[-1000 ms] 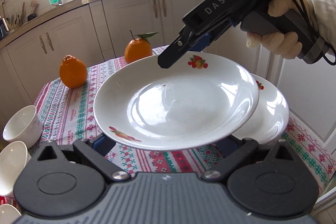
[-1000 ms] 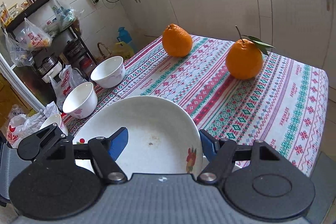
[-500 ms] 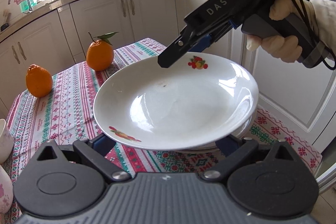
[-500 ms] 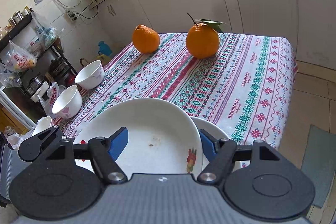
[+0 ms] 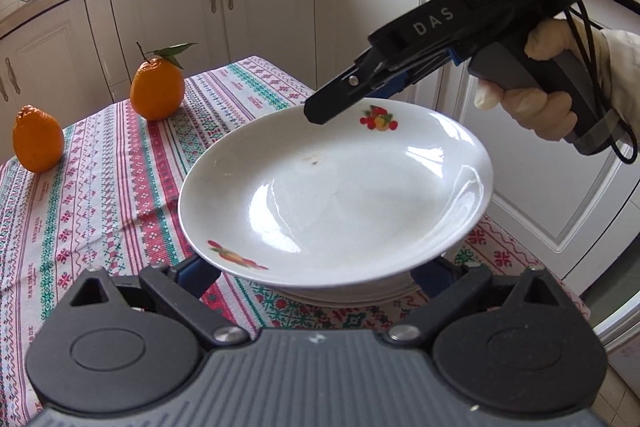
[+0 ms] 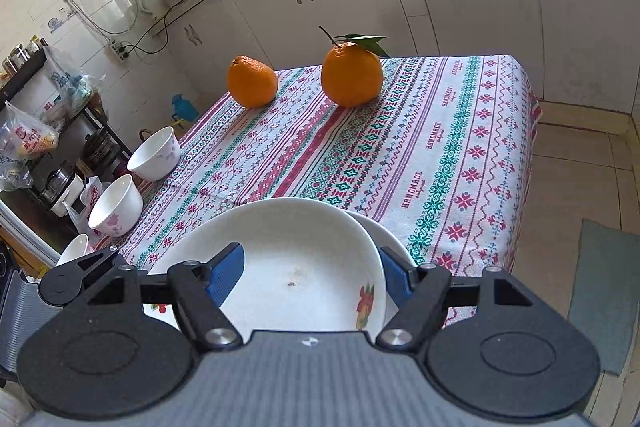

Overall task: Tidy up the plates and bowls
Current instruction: 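Lift the plate with the right gripper and carry it over the plate stack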

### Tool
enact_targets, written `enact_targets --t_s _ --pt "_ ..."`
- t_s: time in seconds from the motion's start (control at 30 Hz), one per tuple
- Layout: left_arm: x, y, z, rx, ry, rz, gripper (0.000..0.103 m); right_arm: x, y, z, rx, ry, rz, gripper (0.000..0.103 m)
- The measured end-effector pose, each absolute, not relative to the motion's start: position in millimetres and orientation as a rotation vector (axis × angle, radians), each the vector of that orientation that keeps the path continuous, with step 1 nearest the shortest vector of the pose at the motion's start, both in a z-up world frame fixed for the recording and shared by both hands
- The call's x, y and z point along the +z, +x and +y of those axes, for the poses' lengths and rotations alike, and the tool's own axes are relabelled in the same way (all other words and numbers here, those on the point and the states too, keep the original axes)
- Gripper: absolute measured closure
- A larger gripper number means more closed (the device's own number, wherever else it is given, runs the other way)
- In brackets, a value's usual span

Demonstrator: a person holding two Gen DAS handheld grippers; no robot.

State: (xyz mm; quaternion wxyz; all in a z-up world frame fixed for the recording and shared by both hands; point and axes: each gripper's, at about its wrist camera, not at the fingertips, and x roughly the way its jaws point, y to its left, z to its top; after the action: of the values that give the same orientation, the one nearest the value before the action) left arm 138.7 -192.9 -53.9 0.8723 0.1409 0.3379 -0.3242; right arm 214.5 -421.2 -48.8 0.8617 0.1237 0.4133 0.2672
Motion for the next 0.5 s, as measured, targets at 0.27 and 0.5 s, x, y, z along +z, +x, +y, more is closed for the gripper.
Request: enact_targets --t_s 0.27,0.5 --pt "-54.9 143.2 -189.2 -0.702 0.270 0.737 0.005 -53.5 210.1 -425.9 0.540 0.277 0.871 0.025" --pt "-54.1 144.8 -185.3 -0.721 0.267 0.730 0.005 -53.4 202.2 -427.6 0.526 0.282 0.867 0.025"
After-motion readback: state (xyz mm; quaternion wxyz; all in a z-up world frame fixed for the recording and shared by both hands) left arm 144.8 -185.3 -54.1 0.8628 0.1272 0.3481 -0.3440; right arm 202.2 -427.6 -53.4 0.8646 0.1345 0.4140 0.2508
